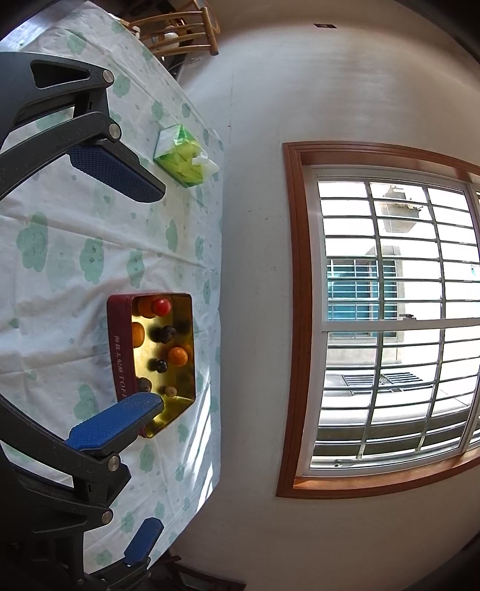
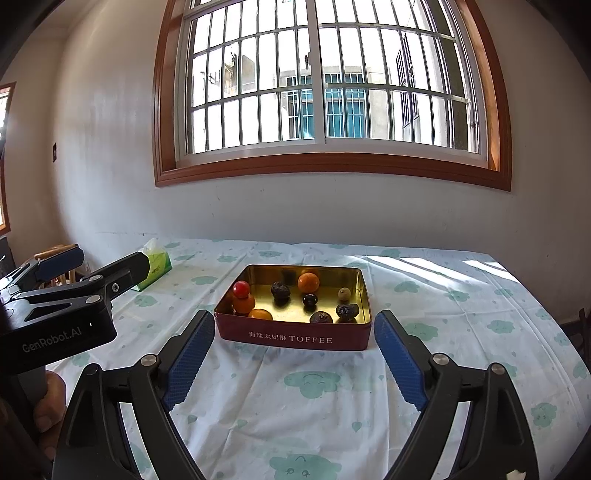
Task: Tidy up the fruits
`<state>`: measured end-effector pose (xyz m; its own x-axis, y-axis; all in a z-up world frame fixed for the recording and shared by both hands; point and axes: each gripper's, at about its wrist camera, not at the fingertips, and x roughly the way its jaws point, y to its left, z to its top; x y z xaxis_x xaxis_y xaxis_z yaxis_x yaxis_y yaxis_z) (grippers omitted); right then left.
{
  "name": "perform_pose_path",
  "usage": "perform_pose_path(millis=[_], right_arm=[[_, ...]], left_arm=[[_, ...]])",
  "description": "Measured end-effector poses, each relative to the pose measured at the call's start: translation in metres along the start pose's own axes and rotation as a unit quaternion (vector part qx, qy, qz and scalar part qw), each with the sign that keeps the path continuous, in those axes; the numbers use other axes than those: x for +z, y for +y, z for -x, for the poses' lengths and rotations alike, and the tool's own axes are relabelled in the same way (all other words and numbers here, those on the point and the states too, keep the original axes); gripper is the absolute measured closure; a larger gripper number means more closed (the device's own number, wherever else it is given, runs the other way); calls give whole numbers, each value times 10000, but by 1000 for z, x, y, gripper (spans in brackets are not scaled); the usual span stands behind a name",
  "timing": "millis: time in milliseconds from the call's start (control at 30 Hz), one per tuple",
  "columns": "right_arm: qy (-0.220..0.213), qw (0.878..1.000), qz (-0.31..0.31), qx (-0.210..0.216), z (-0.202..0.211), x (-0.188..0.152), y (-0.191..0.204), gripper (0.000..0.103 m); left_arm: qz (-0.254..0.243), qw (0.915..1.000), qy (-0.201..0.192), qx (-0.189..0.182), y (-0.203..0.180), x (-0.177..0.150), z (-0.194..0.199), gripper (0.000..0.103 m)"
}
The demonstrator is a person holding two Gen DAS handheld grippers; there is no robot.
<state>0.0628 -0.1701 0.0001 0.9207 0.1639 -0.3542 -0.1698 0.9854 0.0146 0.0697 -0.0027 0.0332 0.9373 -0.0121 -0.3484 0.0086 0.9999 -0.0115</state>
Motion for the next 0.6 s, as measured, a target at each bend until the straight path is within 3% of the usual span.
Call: perform_pose_path(millis=[600], right_arm=[[68,10000,-40,-13,-1,0,-6,14]], left_arm=[[-18,10000,33,-17,-2,0,-2,1]])
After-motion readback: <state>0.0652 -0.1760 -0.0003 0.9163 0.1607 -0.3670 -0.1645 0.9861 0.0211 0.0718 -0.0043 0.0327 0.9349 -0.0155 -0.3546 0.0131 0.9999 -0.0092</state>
